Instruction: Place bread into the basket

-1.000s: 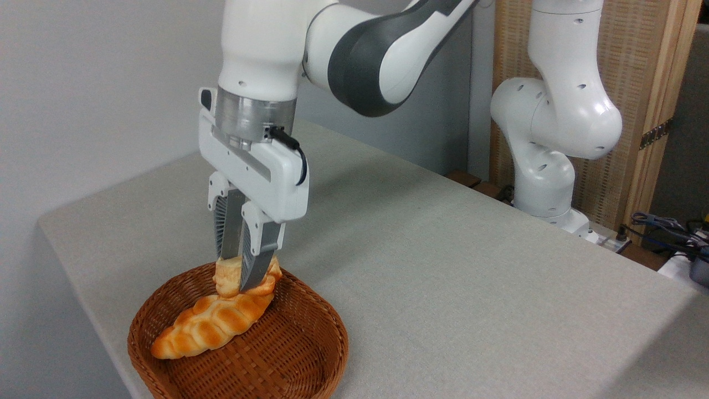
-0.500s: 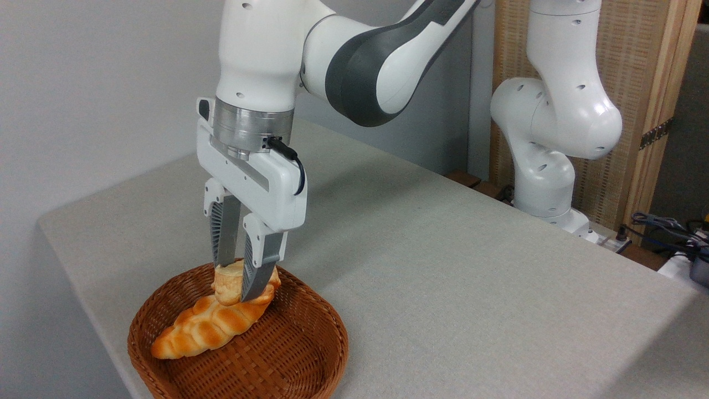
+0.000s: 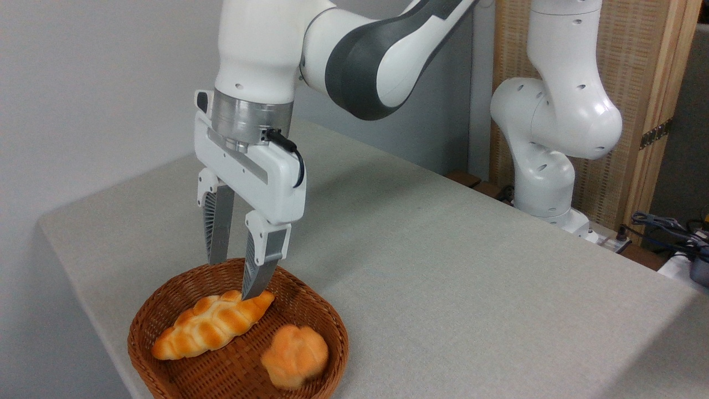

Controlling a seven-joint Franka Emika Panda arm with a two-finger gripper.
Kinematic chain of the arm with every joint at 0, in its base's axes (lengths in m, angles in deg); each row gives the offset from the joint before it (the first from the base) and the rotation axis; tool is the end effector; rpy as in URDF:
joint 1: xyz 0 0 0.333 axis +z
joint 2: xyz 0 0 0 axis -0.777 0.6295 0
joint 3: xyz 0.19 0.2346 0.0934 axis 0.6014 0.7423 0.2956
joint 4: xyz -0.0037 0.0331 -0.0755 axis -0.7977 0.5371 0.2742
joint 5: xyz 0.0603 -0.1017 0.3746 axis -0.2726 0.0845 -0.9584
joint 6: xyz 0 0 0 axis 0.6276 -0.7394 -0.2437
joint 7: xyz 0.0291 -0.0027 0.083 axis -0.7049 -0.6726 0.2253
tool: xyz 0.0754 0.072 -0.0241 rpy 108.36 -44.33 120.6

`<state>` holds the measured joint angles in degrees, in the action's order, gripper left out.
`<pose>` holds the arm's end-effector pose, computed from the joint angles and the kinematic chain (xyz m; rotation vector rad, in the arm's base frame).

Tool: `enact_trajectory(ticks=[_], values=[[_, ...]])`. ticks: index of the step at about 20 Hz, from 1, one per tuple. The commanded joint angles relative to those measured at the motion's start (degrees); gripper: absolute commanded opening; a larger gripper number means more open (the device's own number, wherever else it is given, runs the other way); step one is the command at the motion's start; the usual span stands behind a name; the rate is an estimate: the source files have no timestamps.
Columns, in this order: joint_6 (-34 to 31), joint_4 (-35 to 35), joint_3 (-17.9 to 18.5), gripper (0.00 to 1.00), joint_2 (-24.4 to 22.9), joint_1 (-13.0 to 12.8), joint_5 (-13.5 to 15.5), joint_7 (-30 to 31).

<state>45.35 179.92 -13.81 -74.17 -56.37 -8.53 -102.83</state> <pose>0.5811 -0.0281 0.5179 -2.8528 1.1279 -0.5505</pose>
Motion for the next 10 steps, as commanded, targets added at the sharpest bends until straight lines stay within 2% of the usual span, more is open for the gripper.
enact_trajectory(ticks=[1, 3, 5, 7, 10], values=[[-10.81, -4.33, 0.03, 1.0, -1.8, -0.41, 0.27, 2.52], [-17.24, -7.15, -0.05, 1.0, -1.8, -0.41, 0.27, 2.52], [-20.68, -7.95, -0.05, 1.0, -1.8, -0.41, 0.27, 2.78], [-22.97, -7.95, -0.05, 1.0, -1.8, -0.41, 0.1, 3.13], [-23.16, -8.04, 0.12, 1.0, -1.8, -0.41, 0.1, 3.05]])
